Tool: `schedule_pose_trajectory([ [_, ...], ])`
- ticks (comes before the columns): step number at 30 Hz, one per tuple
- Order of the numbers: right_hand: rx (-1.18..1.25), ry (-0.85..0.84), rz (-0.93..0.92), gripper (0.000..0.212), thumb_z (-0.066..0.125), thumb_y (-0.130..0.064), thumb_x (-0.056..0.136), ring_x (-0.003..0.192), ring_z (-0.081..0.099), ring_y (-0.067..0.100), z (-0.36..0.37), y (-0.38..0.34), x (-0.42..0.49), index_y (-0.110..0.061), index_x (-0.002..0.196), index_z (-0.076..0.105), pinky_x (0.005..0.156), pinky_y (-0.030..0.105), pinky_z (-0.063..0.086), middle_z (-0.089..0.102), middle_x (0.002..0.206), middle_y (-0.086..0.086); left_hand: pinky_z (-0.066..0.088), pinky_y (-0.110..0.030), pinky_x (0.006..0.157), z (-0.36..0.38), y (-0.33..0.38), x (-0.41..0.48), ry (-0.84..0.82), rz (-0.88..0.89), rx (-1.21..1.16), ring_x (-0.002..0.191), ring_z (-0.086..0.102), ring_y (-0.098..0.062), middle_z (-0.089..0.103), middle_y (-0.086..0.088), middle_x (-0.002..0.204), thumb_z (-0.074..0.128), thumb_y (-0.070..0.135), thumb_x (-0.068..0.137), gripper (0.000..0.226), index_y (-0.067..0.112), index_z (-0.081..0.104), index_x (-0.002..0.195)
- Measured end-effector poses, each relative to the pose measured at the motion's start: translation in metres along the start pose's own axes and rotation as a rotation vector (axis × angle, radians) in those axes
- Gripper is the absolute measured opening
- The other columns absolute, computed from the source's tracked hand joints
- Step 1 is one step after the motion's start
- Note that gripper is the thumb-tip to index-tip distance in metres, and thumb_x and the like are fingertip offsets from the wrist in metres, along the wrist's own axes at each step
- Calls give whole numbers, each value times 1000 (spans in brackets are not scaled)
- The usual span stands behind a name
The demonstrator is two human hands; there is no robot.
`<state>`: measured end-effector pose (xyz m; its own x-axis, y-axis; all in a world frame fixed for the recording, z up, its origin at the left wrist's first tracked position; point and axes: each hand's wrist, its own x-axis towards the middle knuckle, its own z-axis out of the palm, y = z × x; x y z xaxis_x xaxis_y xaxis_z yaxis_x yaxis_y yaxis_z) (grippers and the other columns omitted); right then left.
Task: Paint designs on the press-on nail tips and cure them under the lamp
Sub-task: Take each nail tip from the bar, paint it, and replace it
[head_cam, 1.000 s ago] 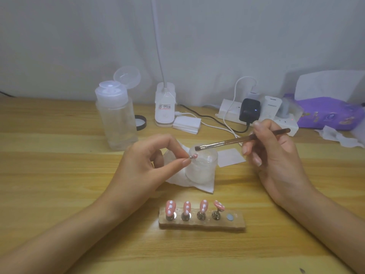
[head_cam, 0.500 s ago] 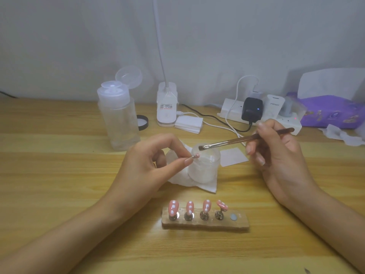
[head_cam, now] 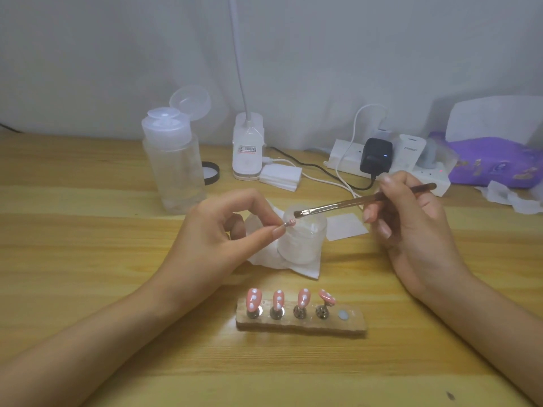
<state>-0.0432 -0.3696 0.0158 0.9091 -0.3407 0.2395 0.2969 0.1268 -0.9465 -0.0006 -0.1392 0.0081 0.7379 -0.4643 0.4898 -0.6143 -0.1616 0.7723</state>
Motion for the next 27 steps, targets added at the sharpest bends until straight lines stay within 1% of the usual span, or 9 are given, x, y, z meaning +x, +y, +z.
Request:
schedule_pose_trajectory([
  [3, -27, -44, -19, 27, 61, -35, 91, 43, 40, 10, 0, 1, 0, -20, 74, 47, 43, 16, 31, 62, 55, 2, 28, -4, 50, 0, -1, 0, -4, 11, 1, 43, 32, -1, 52, 31, 55, 75, 12, 86, 12, 12, 66, 78],
  [6, -17, 7, 0, 26, 57, -26, 97, 40, 36, 9, -1, 2, 1, -19, 74, 47, 43, 16, 31, 61, 54, 3, 27, -4, 49, 0, -2, 0, -8, 12, -7, 44, 32, -1, 53, 30, 56, 75, 14, 85, 12, 12, 66, 78],
  [10, 0, -36, -16, 25, 58, -32, 90, 40, 36, 10, 3, -1, -1, -19, 73, 46, 43, 14, 34, 62, 54, 2, 29, -7, 49, -1, -1, 0, -8, -7, -36, 45, 31, -2, 57, 27, 61, 75, 15, 85, 11, 14, 66, 77],
  [14, 11, 13, -6, 28, 53, -22, 100, 38, 34, 8, 1, 0, 1, -18, 73, 46, 43, 15, 32, 61, 53, 2, 29, -7, 49, -1, -1, -1, -13, -17, -36, 45, 32, -3, 55, 26, 59, 75, 17, 85, 12, 15, 67, 77],
  [18, -3, -44, -18, 29, 54, -25, 100, 39, 36, 9, 1, 1, 0, -22, 72, 47, 43, 14, 33, 63, 56, 2, 28, -6, 49, -1, -2, -1, -13, -27, -25, 44, 31, -2, 53, 28, 56, 75, 13, 87, 12, 12, 66, 79],
  [20, -17, -15, 1, 31, 54, -23, 101, 39, 35, 9, 1, 1, 1, -24, 70, 49, 42, 15, 29, 62, 55, 2, 28, -7, 49, 0, -2, 0, -9, -39, -25, 44, 32, -2, 51, 27, 54, 75, 15, 87, 12, 12, 66, 79],
  [23, 7, -18, -2, 34, 55, -26, 100, 39, 36, 9, 1, 0, 2, -27, 66, 52, 41, 14, 30, 62, 55, 2, 28, -6, 49, 0, -2, 0, -14, -37, -25, 44, 32, -2, 52, 27, 54, 75, 15, 87, 12, 12, 66, 79],
  [25, -17, -44, -15, 29, 56, -28, 98, 40, 37, 9, 1, 1, 1, -24, 70, 49, 42, 14, 32, 63, 56, 2, 29, -8, 49, 0, -2, 0, -12, -38, -32, 45, 32, -3, 55, 25, 58, 77, 18, 86, 14, 13, 66, 78],
  [27, -16, -9, -14, 29, 55, -24, 100, 39, 35, 9, 0, 1, 1, -21, 72, 48, 43, 14, 33, 62, 54, 3, 31, -10, 49, -1, -2, -1, -11, -41, -45, 47, 33, -4, 57, 21, 62, 75, 23, 84, 12, 16, 67, 78],
])
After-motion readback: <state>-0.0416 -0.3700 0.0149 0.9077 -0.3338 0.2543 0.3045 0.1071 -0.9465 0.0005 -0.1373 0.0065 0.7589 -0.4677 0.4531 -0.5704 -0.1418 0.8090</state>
